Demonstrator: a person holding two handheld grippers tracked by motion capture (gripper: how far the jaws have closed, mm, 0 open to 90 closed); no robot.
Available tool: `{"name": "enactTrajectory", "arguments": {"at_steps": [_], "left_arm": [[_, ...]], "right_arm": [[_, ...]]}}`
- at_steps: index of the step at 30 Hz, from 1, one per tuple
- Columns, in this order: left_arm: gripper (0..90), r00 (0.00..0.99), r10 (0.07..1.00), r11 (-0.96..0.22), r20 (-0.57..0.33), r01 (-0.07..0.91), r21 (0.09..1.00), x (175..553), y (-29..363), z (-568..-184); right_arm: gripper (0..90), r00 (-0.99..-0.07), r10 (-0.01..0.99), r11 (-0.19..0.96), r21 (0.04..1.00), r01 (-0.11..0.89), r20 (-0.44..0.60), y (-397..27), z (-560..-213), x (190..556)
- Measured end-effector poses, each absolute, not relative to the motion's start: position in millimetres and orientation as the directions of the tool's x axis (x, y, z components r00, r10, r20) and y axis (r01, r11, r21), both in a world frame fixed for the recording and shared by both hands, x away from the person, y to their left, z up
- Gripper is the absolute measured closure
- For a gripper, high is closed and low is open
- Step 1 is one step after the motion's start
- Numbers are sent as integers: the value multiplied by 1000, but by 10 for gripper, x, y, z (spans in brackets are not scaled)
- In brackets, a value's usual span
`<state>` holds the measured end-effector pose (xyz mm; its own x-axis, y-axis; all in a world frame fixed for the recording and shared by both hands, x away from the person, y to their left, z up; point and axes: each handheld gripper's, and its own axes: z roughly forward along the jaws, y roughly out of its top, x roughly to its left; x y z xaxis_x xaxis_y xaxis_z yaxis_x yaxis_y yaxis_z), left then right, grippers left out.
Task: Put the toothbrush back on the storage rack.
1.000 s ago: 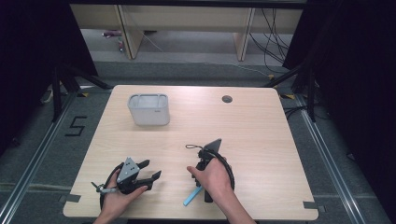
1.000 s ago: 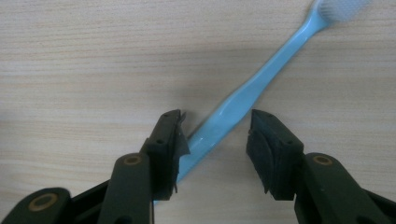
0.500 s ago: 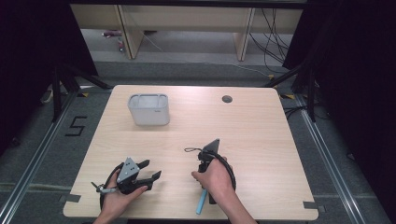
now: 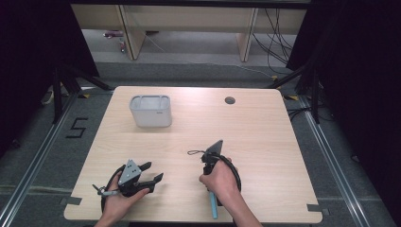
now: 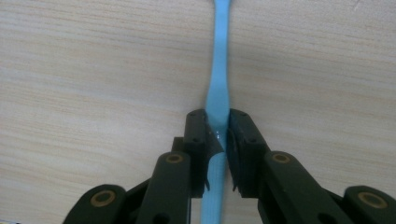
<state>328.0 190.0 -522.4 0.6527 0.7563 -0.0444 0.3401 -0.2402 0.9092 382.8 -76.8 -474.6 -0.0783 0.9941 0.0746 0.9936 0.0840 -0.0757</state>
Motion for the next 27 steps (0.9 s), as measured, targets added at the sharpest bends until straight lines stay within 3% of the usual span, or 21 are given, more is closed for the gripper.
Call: {"name": "enactTrajectory", "arguments": {"at_steps": [13,27], "left_arm": [[345,647,761,-241,-43,344,907,3275,1901,-5220],[344,647,761,-245,-39,343,907,3273,1903,-5219]], "right_arm": [[791,-171,981,173,-17,985,93,-844,-4654,3846],[790,-291,950,267,189,945,114,-1056,-4450,3868]]}}
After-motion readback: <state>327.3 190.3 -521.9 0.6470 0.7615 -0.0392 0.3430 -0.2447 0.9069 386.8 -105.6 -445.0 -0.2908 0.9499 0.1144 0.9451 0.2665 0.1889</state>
